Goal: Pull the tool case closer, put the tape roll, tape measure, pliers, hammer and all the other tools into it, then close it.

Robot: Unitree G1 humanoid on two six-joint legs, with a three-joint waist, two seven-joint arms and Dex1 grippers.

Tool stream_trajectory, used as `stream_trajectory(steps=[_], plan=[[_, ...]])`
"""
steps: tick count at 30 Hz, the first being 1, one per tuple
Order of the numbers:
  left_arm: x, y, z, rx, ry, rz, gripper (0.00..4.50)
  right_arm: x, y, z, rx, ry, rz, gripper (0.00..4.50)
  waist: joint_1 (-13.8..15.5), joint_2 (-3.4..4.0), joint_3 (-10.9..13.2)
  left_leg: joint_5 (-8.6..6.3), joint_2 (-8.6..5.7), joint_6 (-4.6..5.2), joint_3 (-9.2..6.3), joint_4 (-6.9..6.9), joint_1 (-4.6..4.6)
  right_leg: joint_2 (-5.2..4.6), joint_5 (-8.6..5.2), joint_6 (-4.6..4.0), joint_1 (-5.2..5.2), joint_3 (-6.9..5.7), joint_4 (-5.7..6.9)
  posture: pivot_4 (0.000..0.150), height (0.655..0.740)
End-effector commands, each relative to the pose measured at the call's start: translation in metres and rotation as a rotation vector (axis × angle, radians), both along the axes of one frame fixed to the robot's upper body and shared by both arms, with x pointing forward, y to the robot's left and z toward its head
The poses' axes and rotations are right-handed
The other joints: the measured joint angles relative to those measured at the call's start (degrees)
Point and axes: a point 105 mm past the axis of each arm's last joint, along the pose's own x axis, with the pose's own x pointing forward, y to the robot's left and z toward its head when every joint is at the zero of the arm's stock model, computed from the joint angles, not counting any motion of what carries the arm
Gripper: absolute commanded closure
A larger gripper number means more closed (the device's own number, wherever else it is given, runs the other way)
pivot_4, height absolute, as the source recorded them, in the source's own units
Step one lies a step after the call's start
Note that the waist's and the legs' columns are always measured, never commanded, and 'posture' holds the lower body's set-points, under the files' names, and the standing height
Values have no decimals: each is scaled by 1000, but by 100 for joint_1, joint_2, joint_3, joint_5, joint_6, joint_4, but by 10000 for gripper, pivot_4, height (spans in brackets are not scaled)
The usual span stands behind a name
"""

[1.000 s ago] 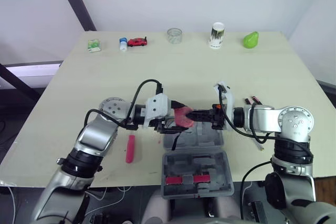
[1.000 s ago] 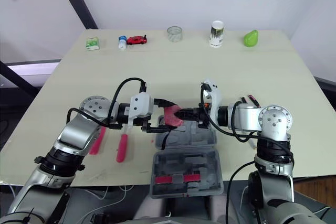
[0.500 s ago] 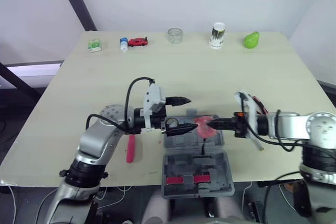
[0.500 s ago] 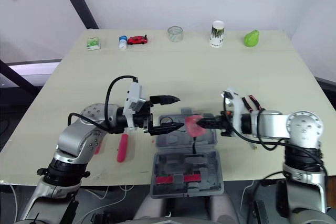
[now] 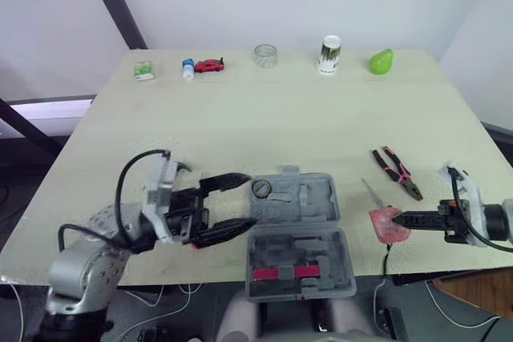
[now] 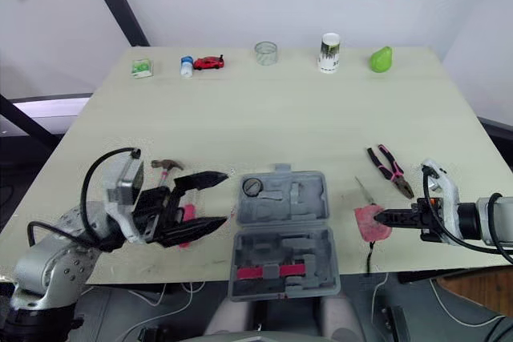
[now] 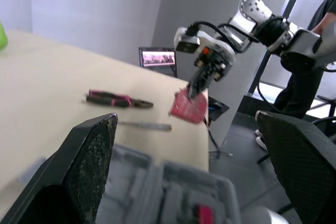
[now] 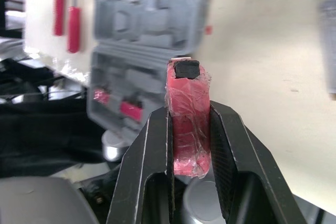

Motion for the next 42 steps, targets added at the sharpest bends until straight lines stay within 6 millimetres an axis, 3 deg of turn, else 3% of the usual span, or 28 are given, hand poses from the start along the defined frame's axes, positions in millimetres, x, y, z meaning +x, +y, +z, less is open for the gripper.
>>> stream_trajectory(steps=[1, 10, 18, 23, 27, 34, 38, 42], plan=[[-10, 1, 3, 14, -50, -50, 0, 7, 8, -11, -13, -4, 24, 40878, 3, -1, -1, 0, 0, 0, 2, 0, -1, 1, 0, 0, 0, -1, -1, 1500, 7400], [-12, 7, -1, 29, -103, -70, 0, 29, 27, -36, -32, -10, 52, 40878, 8, 1, 0, 0, 1, 0, -1, 0, -6, 1, 0, 0, -2, 2, -3, 1500, 7400], [-12, 19, -7, 64, -85, -102, 0, 37, 30, -51, -66, -27, 54, 40878, 5, 3, 2, 0, 1, 0, -1, -2, -5, 1, 0, -1, -3, 0, -4, 1500, 7400], [-12, 23, -9, 59, -41, -110, 0, 42, 22, -54, -116, -66, 47, 15763, 2, 4, 3, 0, 2, 0, -6, -2, -4, 2, 0, -1, -3, 0, -4, 1500, 7400], [-12, 24, -9, 55, -54, -104, 0, 35, 12, -41, -250, -209, 152, 1108, 21, 10, 6, 0, 2, 0, -13, -2, -6, 0, 0, -1, -3, 0, -5, 1500, 7400], [-10, 27, -15, 28, -146, -74, 0, 9, 24, -3, -241, -592, 471, 1108, 12, 17, 10, 0, 2, 0, -11, -5, -4, -1, -1, 0, -3, -4, -7, 1500, 7400], [-12, 33, -15, 15, -73, -111, 0, 3, 21, -5, -333, -701, 695, 1108, -2, 18, 11, 0, 4, 0, -9, -1, -1, 1, 0, 1, -3, -2, -5, 1500, 7400], [-13, 43, -15, 21, -33, -107, 0, 14, 28, -13, -405, -807, 826, 1108, -7, 15, 11, 0, 6, 0, -9, 0, 4, 2, -1, 1, -2, -3, -4, 1500, 7400]])
